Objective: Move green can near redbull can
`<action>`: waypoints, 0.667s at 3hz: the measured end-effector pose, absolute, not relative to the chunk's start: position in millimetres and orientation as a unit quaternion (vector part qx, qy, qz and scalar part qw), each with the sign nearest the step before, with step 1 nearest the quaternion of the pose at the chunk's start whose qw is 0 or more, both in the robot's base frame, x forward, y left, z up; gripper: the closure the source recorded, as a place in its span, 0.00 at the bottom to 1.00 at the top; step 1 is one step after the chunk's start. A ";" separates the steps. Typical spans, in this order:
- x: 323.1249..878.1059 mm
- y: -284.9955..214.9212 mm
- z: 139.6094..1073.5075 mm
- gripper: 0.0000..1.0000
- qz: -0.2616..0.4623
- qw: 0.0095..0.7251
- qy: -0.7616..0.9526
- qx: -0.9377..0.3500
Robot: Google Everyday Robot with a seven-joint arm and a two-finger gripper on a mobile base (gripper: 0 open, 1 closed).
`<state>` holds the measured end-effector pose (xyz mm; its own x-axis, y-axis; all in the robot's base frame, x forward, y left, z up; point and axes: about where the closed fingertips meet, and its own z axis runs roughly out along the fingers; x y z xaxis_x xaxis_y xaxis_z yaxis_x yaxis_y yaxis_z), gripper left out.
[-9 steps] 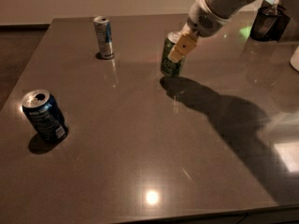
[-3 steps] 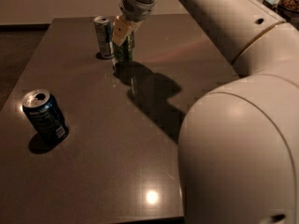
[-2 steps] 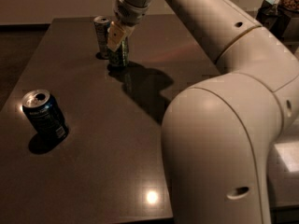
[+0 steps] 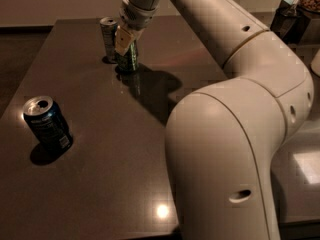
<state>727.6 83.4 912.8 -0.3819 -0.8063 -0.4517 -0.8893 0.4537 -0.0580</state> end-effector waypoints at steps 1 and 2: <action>728.4 85.7 909.5 0.02 0.098 0.212 0.825 -0.514; 728.7 86.5 908.2 0.00 0.098 0.211 0.825 -0.515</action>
Offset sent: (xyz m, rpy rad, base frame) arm 0.0009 0.0024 -0.0035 -0.0004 0.0028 0.0022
